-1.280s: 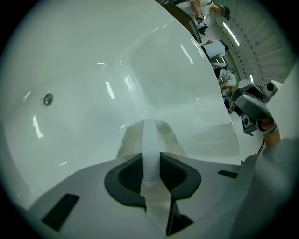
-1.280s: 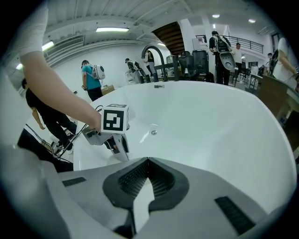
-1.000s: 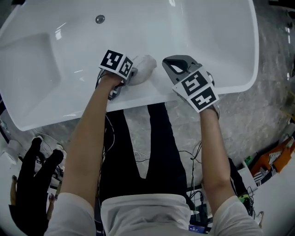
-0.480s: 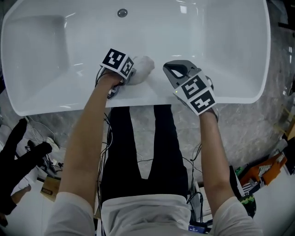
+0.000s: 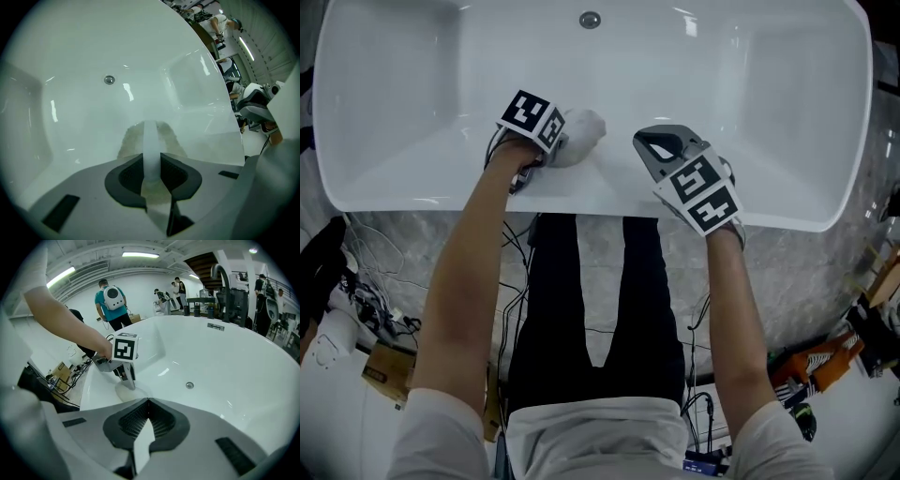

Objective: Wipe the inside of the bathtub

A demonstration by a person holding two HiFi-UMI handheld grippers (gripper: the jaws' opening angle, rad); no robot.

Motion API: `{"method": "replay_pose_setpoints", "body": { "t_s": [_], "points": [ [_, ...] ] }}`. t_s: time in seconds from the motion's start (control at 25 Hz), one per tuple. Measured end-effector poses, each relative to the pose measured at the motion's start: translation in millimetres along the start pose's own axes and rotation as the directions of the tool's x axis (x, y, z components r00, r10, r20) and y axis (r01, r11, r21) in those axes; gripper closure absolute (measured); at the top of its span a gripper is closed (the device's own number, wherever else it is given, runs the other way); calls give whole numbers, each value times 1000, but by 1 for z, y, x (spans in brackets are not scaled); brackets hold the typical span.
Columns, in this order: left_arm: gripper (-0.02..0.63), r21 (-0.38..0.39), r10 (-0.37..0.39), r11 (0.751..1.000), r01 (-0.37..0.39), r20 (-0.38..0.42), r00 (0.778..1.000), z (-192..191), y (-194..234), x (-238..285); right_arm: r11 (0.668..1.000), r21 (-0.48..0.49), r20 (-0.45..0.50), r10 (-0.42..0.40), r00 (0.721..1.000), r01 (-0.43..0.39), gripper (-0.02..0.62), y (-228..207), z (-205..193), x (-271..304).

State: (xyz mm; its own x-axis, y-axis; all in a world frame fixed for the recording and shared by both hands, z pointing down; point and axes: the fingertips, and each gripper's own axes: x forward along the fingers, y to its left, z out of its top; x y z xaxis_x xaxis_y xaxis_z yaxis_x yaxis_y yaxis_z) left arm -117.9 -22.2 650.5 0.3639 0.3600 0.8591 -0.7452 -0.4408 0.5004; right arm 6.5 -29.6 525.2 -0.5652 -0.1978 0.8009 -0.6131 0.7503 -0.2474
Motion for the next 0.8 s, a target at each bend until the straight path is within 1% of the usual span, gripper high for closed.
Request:
{"method": "replay_pose_setpoints", "body": {
  "t_s": [0.2, 0.4, 0.56, 0.8],
  "points": [
    [517, -14, 21, 1000, -21, -15, 1000, -18, 35, -12, 999, -30, -10, 28, 1000, -29, 575, 15, 16, 21],
    [517, -45, 38, 998, -39, -18, 999, -39, 85, -30, 997, -56, -30, 54, 998, -56, 575, 30, 37, 49],
    [517, -65, 45, 997, -46, -19, 999, -52, 115, -40, 994, -80, -53, 74, 996, -78, 575, 41, 47, 68],
    [517, -63, 60, 996, -64, -60, 996, -70, 156, -53, 986, -111, -76, 113, 991, -121, 575, 55, 64, 98]
  ]
}}
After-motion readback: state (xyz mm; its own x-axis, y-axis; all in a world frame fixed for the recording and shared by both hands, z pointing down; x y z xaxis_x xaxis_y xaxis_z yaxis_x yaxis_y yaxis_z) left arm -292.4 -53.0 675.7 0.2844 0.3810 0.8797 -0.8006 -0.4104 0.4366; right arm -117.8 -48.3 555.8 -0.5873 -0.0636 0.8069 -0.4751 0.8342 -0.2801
